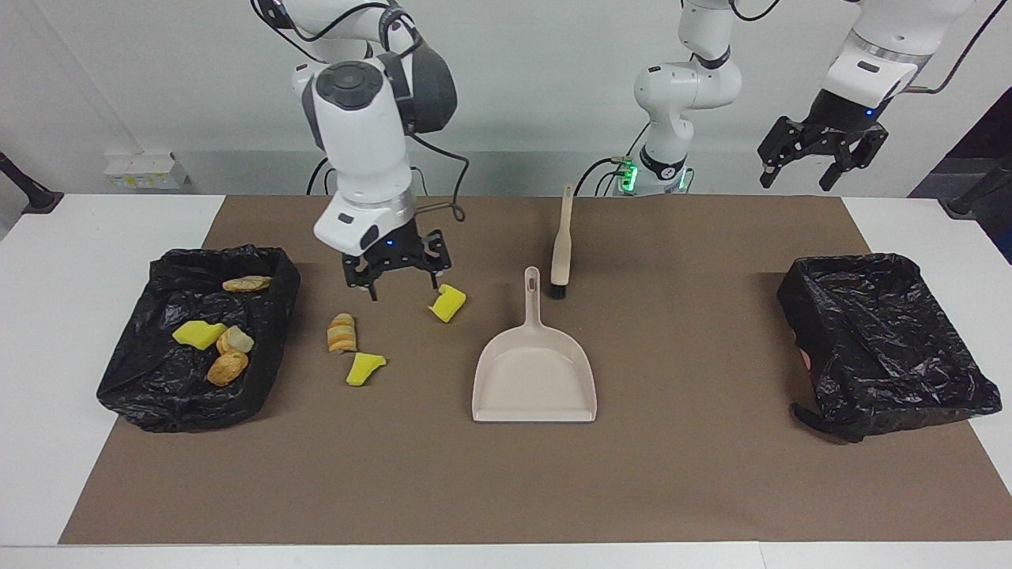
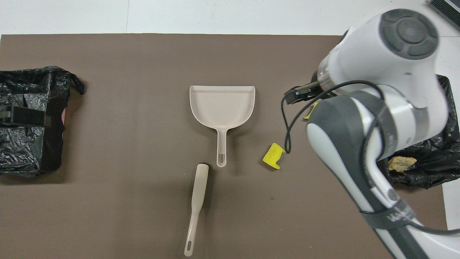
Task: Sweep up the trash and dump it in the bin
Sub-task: 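Set the dustpan down mid-table with the right gripper and release it, then grasp the dustpan handle with the left gripper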
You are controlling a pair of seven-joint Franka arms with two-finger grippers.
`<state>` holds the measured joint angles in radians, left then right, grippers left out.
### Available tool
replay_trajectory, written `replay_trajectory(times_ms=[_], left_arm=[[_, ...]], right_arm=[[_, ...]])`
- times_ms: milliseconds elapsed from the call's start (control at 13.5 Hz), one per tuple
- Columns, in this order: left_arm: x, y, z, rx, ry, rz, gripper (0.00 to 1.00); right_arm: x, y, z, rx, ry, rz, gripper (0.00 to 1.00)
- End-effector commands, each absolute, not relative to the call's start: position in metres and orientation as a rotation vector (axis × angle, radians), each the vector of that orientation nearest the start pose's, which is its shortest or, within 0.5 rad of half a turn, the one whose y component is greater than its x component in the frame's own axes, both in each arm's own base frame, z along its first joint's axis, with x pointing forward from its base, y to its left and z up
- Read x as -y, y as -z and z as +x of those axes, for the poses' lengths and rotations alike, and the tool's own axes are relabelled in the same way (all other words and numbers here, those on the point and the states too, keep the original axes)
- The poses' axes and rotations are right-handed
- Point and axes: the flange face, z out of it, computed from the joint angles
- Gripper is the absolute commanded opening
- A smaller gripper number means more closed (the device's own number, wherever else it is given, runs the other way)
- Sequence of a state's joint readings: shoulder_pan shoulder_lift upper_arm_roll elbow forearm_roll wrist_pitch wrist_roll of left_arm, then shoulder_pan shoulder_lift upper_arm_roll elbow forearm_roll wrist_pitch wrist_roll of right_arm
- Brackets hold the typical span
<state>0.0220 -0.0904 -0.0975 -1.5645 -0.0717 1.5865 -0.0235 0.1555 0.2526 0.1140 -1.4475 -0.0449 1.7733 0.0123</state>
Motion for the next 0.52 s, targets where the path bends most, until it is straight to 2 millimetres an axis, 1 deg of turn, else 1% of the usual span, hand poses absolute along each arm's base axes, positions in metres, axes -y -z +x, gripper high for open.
replay_trajectory(times_ms=[0,74,149,223,297,372,446], left_arm=[[0.067,-0.665,0.547,-0.053,0.290,-3.200,1.00],[0.087,-0.652,0.562,-0.023,0.309,-3.205,1.00],[0.118,-0.637,0.569,0.028,0.304,-3.215,1.00],[0.141,-0.628,0.571,0.067,0.294,-3.214,1.00],[0.141,-0.628,0.571,0.069,0.302,-3.202,1.00],[0.139,-0.628,0.570,0.068,0.281,-3.198,1.00],[0.139,-0.629,0.570,0.063,0.278,-3.195,1.00]], right_arm=[[-0.100,-0.574,0.620,0.506,0.126,-3.118,1.00],[-0.070,-0.577,0.620,0.532,0.101,-3.119,1.00],[-0.041,-0.584,0.617,0.521,0.096,-3.126,1.00],[-0.016,-0.589,0.613,0.463,0.078,-3.134,1.00],[-0.004,-0.588,0.609,0.419,0.039,-3.139,1.00],[0.004,-0.592,0.603,0.337,0.017,-3.151,1.00],[0.012,-0.592,0.599,0.197,-0.007,-3.163,1.00]])
